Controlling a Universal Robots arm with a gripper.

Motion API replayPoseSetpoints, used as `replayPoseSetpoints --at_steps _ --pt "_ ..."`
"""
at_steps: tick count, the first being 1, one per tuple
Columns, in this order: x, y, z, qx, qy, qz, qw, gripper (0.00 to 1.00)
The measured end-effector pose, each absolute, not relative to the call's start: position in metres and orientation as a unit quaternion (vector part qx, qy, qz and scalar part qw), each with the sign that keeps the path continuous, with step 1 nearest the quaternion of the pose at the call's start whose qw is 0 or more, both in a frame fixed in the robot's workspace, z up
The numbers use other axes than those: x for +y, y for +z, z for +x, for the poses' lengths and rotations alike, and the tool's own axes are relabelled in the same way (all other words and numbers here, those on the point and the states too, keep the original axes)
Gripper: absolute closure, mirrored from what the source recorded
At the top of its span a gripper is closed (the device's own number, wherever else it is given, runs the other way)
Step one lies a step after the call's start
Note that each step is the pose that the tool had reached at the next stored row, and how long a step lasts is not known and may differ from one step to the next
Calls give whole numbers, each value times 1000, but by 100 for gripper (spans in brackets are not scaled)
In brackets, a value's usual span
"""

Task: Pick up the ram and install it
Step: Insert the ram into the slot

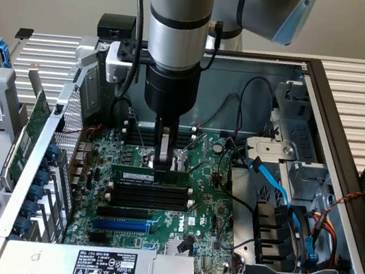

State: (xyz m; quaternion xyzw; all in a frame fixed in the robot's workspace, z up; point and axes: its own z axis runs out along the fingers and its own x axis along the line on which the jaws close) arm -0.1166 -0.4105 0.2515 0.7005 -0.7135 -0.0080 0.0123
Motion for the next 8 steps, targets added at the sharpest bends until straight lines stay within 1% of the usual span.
replayPoseSetpoints --at_steps 3,8 --pt "-412 251 -117 -713 -13 700 17 86" --pt "-412 251 -114 -713 -13 700 17 86"
